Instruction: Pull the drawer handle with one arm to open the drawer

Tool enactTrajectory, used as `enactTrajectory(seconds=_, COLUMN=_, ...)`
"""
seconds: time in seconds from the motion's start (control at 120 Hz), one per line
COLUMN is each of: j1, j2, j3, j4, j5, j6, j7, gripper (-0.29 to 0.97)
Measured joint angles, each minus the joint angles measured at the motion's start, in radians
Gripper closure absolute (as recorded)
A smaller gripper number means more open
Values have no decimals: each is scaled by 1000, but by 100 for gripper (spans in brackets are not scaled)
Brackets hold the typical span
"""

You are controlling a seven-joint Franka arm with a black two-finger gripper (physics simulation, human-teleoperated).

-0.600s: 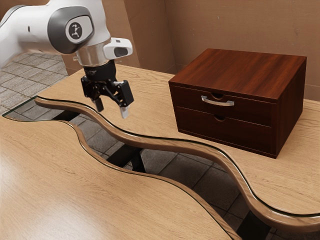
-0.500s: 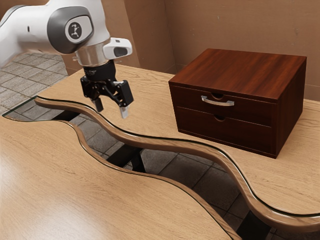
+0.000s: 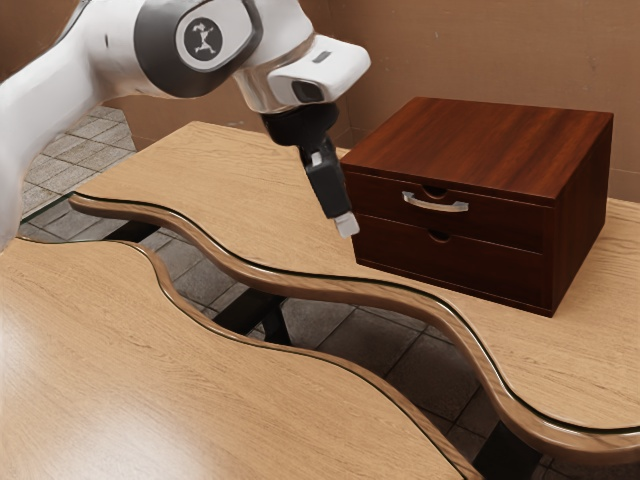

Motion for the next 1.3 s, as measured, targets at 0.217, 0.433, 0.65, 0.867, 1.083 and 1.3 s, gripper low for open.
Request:
enactTrajectory(seconds=0.217, j1=-18, j2=27, j3=-1, j4=-39, j5=0, j6=35, j7=286, gripper=0)
enactTrajectory(seconds=0.433, j1=-18, j2=128, j3=-31, j4=-26, j5=-3, j6=124, j7=502, gripper=0)
enactTrajectory(seconds=0.65, j1=-7, j2=174, j3=-34, j4=-5, j5=-1, j6=246, j7=654, gripper=0)
enactTrajectory(seconds=0.867, j1=-5, j2=267, j3=-25, j4=93, j5=4, j6=320, j7=761, gripper=0)
enactTrajectory(seconds=1.083, j1=1, j2=351, j3=-15, j4=180, j5=6, j6=350, j7=836, gripper=0)
enactTrajectory(seconds=1.3, j1=19, j2=379, j3=-9, j4=189, j5=7, j6=380, j7=890, gripper=0)
